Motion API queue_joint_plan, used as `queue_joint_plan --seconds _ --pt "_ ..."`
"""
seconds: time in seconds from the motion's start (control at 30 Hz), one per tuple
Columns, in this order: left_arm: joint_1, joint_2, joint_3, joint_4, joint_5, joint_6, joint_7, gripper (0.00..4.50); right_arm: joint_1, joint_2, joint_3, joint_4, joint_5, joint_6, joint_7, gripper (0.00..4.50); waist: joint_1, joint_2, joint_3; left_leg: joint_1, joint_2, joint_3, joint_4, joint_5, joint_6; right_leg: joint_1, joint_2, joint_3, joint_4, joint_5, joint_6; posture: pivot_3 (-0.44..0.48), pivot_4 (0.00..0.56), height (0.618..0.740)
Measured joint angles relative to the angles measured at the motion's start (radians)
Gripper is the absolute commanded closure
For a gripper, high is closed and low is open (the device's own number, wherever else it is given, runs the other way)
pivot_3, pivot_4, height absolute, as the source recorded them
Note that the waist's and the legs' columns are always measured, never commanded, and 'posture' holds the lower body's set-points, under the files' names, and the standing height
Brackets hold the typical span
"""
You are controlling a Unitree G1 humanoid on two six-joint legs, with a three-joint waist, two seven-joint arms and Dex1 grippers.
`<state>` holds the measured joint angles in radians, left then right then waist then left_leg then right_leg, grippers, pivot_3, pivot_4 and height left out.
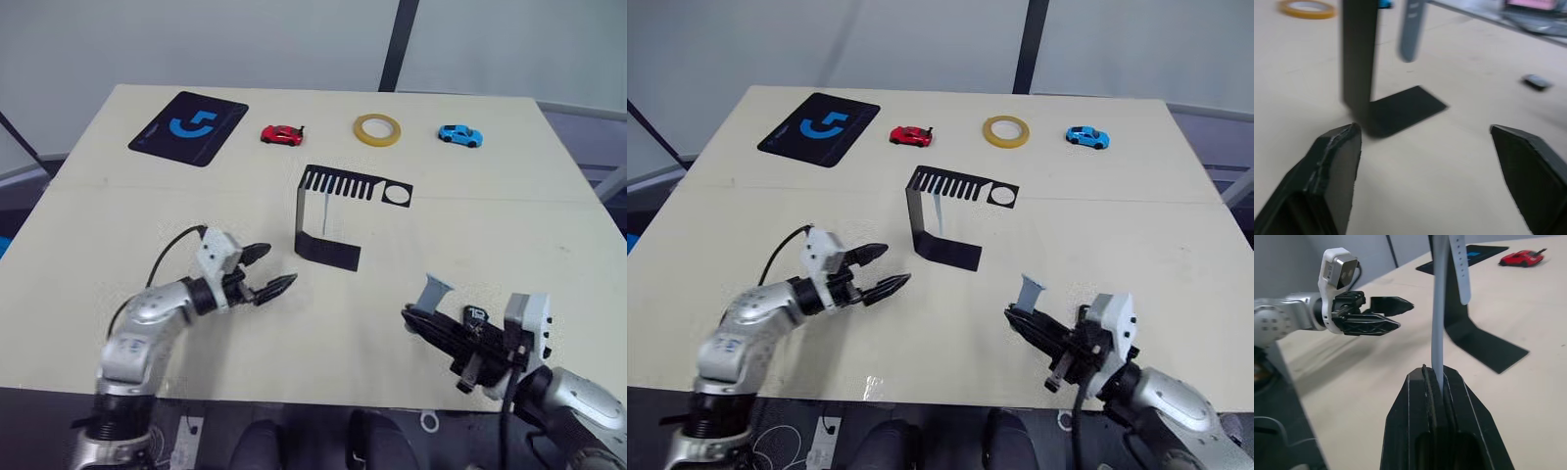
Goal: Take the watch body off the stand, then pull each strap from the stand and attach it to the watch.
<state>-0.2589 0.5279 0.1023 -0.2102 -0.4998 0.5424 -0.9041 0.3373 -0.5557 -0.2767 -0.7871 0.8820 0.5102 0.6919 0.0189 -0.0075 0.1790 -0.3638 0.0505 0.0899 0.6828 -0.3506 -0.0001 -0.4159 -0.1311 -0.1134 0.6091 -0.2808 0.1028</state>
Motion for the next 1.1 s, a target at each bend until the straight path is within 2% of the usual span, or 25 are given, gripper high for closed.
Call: queue_joint_plan --seconds 0.1,0.17,0.4,0.57,0.7,1.1 --pt "-0.038 0.088 -0.006 0.047 -0.125 0.116 -0.171 0.02 -0.047 -0.006 0.054 0.0 0.053 0.025 0.001 4.5 0.001 0.0 0.0 0.002 0.0 0.0 0.0 0.0 -0.001 0.0 0.001 0.001 0.001 0.0 -0.001 0.0 0.15 0.737" --pt "-0.088 0.097 -0.017 0.055 -0.19 0.173 -0.236 0.02 -0.092 -0.003 0.108 0.002 0.065 0.04 -0.001 4.5 0.004 0.0 0.0 0.002 -0.001 0.0 0.0 0.0 -0.001 0.001 0.0 0.002 0.001 0.0 -0.001 0.0 0.15 0.737" --pt "-0.234 -0.057 -0.05 0.054 -0.429 0.415 -0.197 0.02 -0.251 0.06 0.265 0.063 0.082 0.072 -0.018 4.5 0.002 0.0 0.0 0.001 -0.002 0.001 0.0 0.003 -0.005 0.003 0.001 0.003 0.001 0.002 0.003 0.0 0.15 0.737" --pt "-0.25 -0.13 -0.085 0.057 -0.461 0.452 -0.157 0.02 -0.315 0.103 0.32 0.127 0.07 0.077 -0.021 4.5 -0.003 0.0 0.0 0.002 -0.002 0.002 0.0 0.003 -0.006 0.003 0.001 0.003 0.0 0.002 0.003 0.0 0.15 0.737" --pt "-0.259 -0.158 -0.085 0.058 -0.463 0.439 -0.144 1.23 -0.339 0.122 0.342 0.155 0.058 0.076 -0.016 4.5 -0.001 0.0 0.0 0.002 -0.002 0.002 0.0 0.003 -0.006 0.003 0.001 0.003 -0.001 0.002 0.003 0.0 0.15 0.737" --pt "-0.24 -0.192 -0.103 0.052 -0.484 0.462 -0.096 1.23 -0.346 0.143 0.36 0.162 0.074 0.084 -0.009 4.5 0.002 0.0 0.0 0.002 -0.002 0.002 0.0 0.003 -0.006 0.003 0.001 0.004 -0.002 0.002 0.003 0.0 0.15 0.737"
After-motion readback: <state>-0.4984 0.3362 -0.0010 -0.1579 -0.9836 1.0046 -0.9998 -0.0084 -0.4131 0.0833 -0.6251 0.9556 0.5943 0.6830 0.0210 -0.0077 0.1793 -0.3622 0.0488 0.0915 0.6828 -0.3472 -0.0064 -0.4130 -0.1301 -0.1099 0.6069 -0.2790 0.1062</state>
